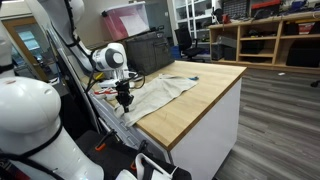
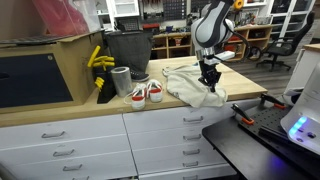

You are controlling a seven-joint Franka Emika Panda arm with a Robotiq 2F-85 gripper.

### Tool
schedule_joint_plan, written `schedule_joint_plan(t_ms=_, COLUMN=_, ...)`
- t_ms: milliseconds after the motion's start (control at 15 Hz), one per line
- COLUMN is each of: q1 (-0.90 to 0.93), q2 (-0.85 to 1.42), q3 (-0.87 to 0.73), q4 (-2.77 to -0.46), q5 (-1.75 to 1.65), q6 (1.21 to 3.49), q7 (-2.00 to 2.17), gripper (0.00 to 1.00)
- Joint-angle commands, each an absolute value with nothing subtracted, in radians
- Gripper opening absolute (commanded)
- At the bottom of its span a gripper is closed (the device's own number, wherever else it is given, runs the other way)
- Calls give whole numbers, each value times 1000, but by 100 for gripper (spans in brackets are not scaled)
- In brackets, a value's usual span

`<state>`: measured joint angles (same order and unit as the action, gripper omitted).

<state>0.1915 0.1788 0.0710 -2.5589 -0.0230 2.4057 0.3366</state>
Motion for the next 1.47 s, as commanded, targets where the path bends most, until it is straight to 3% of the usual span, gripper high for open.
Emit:
schedule_joint_plan(t_ms=0, q1=171, q2=92, q3=95, q4=-2590, q5=10, q6=2355, q7=259, gripper=26)
schedule_joint_plan(t_ms=133, q1=178, q2=68, q3=95, q4=-2584, q5=-21, q6=2409, q7=268, gripper=34)
schedule_joint_plan(t_ms=733, q1=161, q2=101, q3=70, q4=-2322, q5=-217, q6=2358, q7=461, gripper=99)
schedule_joint_plan(t_ms=1400, q1=144, q2=227, q3=27, q4=-2004, q5=-274, q6=2143, q7=519, gripper=100)
